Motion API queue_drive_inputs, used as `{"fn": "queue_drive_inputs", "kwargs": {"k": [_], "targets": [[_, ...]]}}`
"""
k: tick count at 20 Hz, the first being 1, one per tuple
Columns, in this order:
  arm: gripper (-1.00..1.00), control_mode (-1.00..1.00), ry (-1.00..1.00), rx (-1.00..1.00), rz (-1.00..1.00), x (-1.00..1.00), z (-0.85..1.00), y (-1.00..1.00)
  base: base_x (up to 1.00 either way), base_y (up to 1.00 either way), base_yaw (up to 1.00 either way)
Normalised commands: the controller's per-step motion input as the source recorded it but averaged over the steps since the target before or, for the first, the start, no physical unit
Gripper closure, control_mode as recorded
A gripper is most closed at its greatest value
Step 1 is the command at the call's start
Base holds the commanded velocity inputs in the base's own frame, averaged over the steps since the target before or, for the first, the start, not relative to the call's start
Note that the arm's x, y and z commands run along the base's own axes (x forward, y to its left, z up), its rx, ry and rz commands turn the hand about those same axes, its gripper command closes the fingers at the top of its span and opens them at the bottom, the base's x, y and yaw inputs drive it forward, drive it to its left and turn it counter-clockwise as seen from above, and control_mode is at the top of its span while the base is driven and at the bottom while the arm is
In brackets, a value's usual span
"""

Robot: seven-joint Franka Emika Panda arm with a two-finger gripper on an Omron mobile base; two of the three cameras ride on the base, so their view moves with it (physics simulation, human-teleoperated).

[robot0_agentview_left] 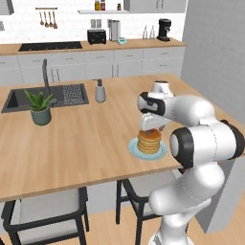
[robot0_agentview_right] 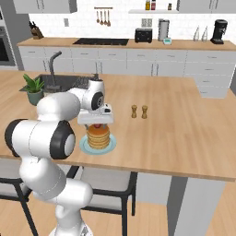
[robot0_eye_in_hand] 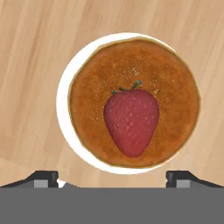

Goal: Take the strawberry from the fridge and place it on top of the pancake, located on the dining counter.

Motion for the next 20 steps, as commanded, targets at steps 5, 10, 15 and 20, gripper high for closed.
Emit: {"fn": "queue_drive_inputs", "kwargs": {"k": [5,10,15,20], "targets": [[-1.00,-1.00,0.00,0.00,0.00,-0.39,0.48,-0.01,0.00,0.00,0.00],[-1.00,-1.00,0.00,0.00,0.00,-0.50,0.30,-0.05,0.00,0.00,0.00],[-1.00,-1.00,-0.08,0.01,0.00,-0.46,0.32,-0.09,0.00,0.00,0.00],[-1.00,-1.00,0.00,0.01,-0.01,-0.32,0.46,-0.17,0.00,0.00,0.00]]}}
